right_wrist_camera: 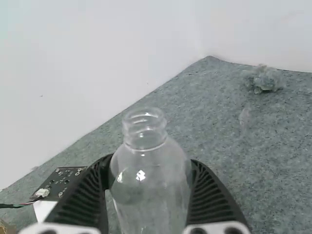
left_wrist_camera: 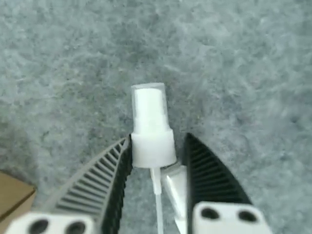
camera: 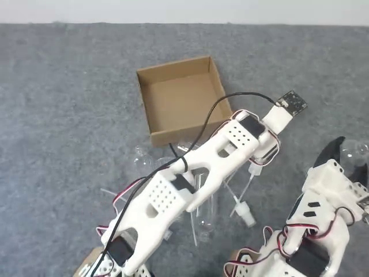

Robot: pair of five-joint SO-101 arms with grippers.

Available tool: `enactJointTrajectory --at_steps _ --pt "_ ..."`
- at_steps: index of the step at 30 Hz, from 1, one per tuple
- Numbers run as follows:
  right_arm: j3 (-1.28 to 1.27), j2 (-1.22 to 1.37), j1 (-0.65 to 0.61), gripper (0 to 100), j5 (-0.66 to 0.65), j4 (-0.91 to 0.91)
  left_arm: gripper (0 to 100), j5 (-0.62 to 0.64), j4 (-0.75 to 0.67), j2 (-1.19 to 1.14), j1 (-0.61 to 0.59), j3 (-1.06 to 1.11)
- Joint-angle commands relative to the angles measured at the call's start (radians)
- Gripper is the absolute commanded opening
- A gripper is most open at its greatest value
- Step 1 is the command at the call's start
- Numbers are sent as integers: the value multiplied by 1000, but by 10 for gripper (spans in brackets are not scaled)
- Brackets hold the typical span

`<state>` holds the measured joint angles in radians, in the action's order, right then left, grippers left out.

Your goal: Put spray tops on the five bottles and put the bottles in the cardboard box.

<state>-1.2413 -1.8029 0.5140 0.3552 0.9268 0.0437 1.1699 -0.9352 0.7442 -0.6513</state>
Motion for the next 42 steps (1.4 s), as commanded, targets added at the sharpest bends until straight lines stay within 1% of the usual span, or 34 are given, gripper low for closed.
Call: enactJointTrajectory --at_steps 1,9,16,19,24,28,32,38,42 --pt "9 -7 -10 9 5 -22 110 6 130 -63 0 -249" --pt "9 -7 -10 9 3 -19 33 3 350 -226 -2 -596" --pt "8 -7 -10 9 3 -19 30 3 566 -307 3 -926" --pt "8 -7 -10 9 3 -19 30 9 588 -333 -9 -1009" --pt "8 -7 -8 9 3 -18 29 6 588 -325 -54 -1015" --pt "8 -5 -8 9 3 -18 27 9 589 -264 -87 -1009" --pt "-6 -5 -8 9 3 -25 11 9 591 -186 -95 -997" --pt "-25 -5 -12 9 3 -50 11 9 591 3 -100 -835" --pt "-35 -5 -51 9 2 -54 11 6 589 169 -110 -694"
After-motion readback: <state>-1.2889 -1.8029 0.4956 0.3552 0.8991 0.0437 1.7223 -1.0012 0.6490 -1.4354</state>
